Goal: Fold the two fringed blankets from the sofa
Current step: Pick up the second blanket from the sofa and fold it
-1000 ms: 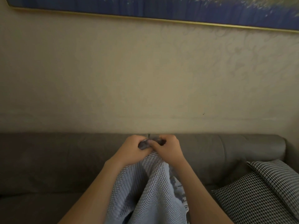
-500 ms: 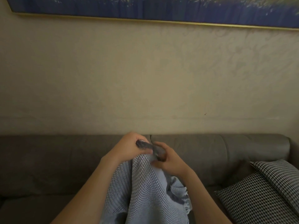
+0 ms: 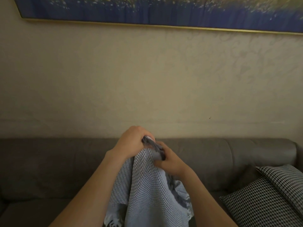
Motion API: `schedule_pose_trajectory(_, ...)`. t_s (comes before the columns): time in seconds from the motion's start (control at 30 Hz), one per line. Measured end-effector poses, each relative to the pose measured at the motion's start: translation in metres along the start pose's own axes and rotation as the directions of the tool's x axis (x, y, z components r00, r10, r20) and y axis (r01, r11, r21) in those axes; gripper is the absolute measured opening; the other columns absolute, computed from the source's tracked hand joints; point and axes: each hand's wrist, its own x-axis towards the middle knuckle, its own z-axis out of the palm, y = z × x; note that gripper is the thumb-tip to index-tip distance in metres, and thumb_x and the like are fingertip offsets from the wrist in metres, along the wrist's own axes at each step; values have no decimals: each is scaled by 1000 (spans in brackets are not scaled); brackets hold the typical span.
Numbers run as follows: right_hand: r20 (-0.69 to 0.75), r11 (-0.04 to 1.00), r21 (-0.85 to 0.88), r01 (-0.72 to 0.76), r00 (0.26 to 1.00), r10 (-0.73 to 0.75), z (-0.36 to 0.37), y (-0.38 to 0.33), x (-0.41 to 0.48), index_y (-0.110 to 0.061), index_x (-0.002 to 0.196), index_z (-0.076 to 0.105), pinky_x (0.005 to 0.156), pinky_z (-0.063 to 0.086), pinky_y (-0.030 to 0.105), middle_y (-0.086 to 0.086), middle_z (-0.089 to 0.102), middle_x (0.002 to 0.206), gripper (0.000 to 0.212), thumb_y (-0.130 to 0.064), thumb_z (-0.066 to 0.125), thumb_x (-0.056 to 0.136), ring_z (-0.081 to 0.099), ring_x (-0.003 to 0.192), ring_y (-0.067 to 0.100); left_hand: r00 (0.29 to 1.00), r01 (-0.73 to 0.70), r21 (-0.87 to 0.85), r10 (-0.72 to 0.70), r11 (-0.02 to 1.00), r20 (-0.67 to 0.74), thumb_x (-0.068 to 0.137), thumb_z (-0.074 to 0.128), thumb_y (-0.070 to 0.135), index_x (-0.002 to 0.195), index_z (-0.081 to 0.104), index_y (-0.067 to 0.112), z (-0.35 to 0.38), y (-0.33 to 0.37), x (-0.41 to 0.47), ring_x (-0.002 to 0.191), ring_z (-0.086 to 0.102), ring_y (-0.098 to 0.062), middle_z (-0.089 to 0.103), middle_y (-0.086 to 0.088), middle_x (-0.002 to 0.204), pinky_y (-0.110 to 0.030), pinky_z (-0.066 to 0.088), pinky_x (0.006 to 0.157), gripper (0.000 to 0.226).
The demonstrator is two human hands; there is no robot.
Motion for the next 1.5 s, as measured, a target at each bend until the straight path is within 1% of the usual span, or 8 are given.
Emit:
schedule_pose_trajectory(0.23,-51,989,-135,64,996,-72,-18,-29,17,-39,145,49,98,59,37,1,70,128,77,-6,77,80,71,114,13,980,-59,-62,46,996,-196,78,77,-10,93,86,25,-17,-3,-4,85,71,-4,76,12,91,-18,54,80,39)
schedule_pose_trajectory(0.33,-98,956,-286,58,991,-90,-17,-42,23,-21,89,69,64,49,28,-13,65,77,12,-10,73,86,57,67,0,965,-49,-55,33,997,-261,79,80,-11,91,86,26,-24,-8,-3,80,66,-2,72,14,86,-18,51,74,40)
schedule_pose_trajectory(0.53,-214,892,-451,38,965,-149,-14,-57,27,-18,64,50,53,29,34,-1,47,58,34,-13,71,91,41,53,14,913,-59,44,71,997,-401,80,81,-6,88,85,27,-34,-12,-3,73,52,-13,59,15,70,-38,45,66,35)
schedule_pose_trajectory(0.77,-642,885,-465,-7,692,-331,-12,-97,25,-10,117,74,86,47,40,14,75,105,43,5,55,82,66,95,35,752,173,122,-51,977,-657,86,73,-1,101,80,33,-29,-10,-3,91,48,-19,72,13,91,-35,17,76,38)
schedule_pose_trajectory(1.03,-205,975,-217,55,974,-101,26,-52,21,-8,84,57,59,41,40,17,60,71,31,-34,60,99,51,60,18,647,272,92,-111,958,-754,83,70,-8,109,81,26,-33,-8,1,95,45,-21,68,8,90,-32,16,79,45)
schedule_pose_trajectory(1.13,-87,987,-159,18,996,-33,25,-39,16,-6,100,62,61,55,56,25,69,88,28,-34,60,99,65,68,42,638,264,63,-126,962,-760,85,72,-5,109,81,26,-31,-12,1,94,37,-13,67,9,89,-31,15,79,41)
schedule_pose_trajectory(1.27,27,998,34,-60,998,59,16,-42,8,-13,130,53,48,56,29,11,74,102,30,-18,65,104,70,53,12,639,221,16,-132,975,-758,88,74,-1,105,81,27,-26,-15,3,93,33,-9,63,12,85,-32,15,78,33)
schedule_pose_trajectory(1.5,-42,991,60,-117,992,119,11,-33,24,-6,132,55,58,65,38,11,70,123,36,-19,69,102,79,77,26,660,65,-31,-66,997,-748,93,61,18,100,80,25,-21,-12,-3,90,50,-22,69,8,88,-45,39,78,21)
